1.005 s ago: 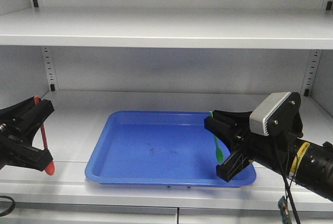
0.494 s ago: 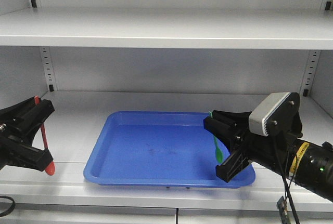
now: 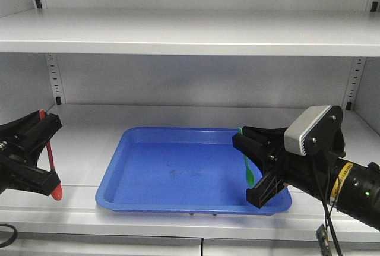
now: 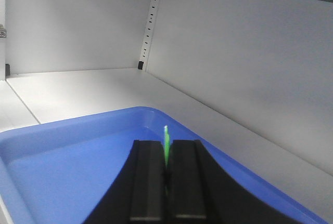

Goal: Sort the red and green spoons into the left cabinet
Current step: 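Move both held spoons forward over the blue tray, then lower both spoons into the tray and open both grippers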

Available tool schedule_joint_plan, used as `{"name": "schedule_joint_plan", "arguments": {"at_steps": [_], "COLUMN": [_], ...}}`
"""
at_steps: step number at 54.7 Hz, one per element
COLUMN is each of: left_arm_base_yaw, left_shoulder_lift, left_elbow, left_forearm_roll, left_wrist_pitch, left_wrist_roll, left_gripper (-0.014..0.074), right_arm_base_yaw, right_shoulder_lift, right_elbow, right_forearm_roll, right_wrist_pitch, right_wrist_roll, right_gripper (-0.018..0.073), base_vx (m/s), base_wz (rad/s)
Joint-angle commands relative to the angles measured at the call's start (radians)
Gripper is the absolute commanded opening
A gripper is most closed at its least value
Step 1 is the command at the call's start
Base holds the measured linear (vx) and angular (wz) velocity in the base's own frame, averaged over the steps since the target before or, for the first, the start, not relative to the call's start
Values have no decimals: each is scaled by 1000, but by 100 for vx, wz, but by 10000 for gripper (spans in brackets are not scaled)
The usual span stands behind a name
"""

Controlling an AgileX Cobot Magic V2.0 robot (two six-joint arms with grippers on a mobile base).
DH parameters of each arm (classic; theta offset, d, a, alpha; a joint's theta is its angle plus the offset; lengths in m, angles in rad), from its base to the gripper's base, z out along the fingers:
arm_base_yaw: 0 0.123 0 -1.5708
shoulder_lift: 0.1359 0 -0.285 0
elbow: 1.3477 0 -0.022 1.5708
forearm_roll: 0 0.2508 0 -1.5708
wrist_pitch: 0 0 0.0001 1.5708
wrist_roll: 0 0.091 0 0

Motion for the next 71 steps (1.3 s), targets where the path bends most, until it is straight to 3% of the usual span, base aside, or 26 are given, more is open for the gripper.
{"name": "schedule_joint_plan", "arguments": {"at_steps": [1, 15, 32, 37, 41, 52, 61, 71], "left_arm_base_yaw": [-1, -1, -2, -2, -6, -85, -157, -192], "left_shoulder_lift": [-22, -22, 85, 113, 140, 268, 397, 533], "left_elbow": [-28, -29, -44, -84, -152, -334, -449, -559], "left_forearm_roll": [-21, -21, -17, 8, 56, 166, 161, 154], "left_wrist_pitch": [-73, -82, -222, -222, -199, -124, -76, -71], "left_wrist_roll": [-6, -6, -9, -18, -78, -239, -241, -241], "left_gripper": [182, 182, 180, 180, 180, 180, 180, 188], "right_arm_base_yaw": [-3, -3, -3, -1, -1, -1, -1, -1], "right_shoulder_lift": [-41, -41, -41, -41, -33, 23, 71, 120], "right_elbow": [-32, -32, -32, -32, -32, -81, -174, -229], "right_forearm_roll": [40, 47, 205, 205, 205, 189, 189, 190], "right_wrist_pitch": [-53, -50, 10, 11, 16, 22, 79, 144], "right_wrist_roll": [-3, -6, -11, -11, -11, -11, -9, -6], "right_gripper": [-9, -9, -6, -6, -6, -3, 1, 20], "base_vx": [0, 0, 0, 0, 0, 0, 0, 0], "base_wz": [0, 0, 0, 0, 0, 0, 0, 0]}}
